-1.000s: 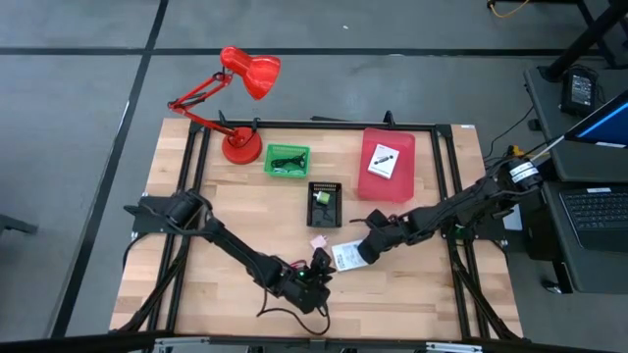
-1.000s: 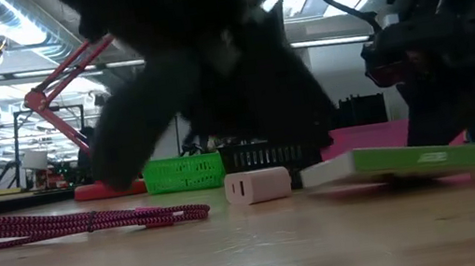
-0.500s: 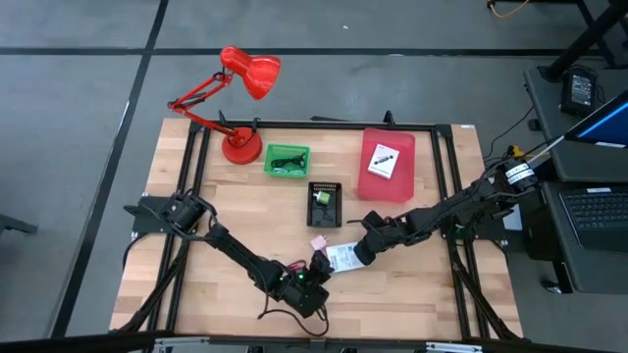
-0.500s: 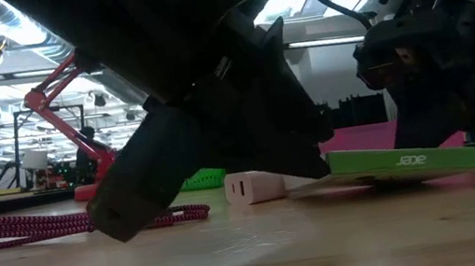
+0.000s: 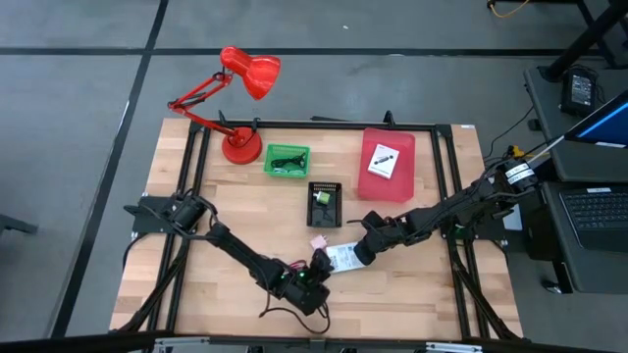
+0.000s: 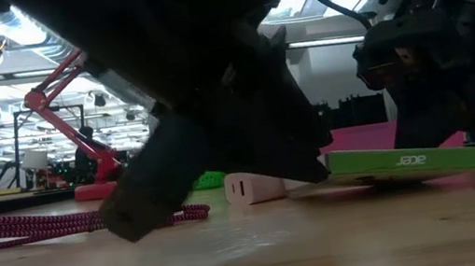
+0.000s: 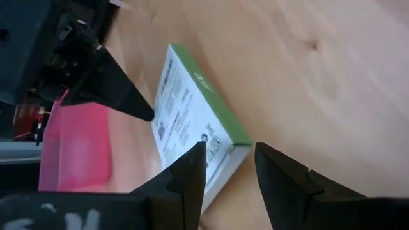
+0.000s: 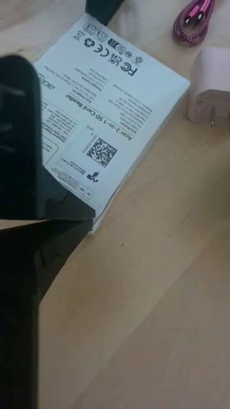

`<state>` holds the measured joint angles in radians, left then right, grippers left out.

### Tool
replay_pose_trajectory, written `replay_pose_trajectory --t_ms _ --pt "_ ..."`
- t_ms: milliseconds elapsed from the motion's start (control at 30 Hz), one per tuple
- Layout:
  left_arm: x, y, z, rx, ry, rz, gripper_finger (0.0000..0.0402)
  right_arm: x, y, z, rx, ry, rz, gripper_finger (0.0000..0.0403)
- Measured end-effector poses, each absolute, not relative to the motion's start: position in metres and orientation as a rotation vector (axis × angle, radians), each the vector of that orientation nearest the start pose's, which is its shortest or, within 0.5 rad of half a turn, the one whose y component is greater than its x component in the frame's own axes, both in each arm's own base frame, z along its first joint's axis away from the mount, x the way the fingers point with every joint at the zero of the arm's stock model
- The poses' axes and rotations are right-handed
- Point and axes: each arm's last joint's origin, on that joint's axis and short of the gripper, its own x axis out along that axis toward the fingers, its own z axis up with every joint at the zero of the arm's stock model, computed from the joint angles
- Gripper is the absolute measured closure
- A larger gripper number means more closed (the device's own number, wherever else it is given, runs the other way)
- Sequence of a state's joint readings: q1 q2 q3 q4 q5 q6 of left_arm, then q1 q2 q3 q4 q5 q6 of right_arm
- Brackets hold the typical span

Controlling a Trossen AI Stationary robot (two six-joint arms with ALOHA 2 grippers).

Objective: Pick and place items into bin
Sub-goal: Put the white card reader box into the pink bin

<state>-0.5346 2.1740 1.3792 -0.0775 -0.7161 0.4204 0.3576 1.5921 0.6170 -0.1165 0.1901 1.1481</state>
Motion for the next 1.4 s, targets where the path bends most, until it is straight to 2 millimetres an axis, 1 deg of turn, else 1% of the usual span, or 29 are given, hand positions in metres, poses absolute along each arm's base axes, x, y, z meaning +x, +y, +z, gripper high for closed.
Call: replay_pose_trajectory --t_ms 267,533,733,867,1067,1200,1400 --pt "0.392 -0.206 0.112 0.934 0.759 0.041 0.0272 0.243 0.085 0.113 0.743 0.985 -0.452 0.0403" --pt "0.394 -0.204 0.112 0.935 0.751 0.072 0.0272 0.243 0.085 0.113 0.742 0.984 -0.45 0.0403" --pt "0.399 -0.197 0.111 0.923 0.753 0.09 0.0273 0.243 0.085 0.113 0.74 0.985 -0.449 0.0403" --pt "0.399 -0.197 0.111 0.927 0.754 0.096 0.0298 0.243 0.085 0.113 0.731 0.987 -0.443 0.0403" --pt "0.394 -0.203 0.112 0.973 0.743 0.166 0.0364 0.243 0.085 0.113 0.713 0.981 -0.44 0.0403" --pt "0.391 -0.208 0.112 0.988 0.736 0.181 0.0369 0.244 0.085 0.113 0.689 0.972 -0.43 0.0403" --pt "0.385 -0.212 0.113 1.026 0.742 0.214 0.0369 0.246 0.086 0.116 0.639 0.945 -0.366 0.0403"
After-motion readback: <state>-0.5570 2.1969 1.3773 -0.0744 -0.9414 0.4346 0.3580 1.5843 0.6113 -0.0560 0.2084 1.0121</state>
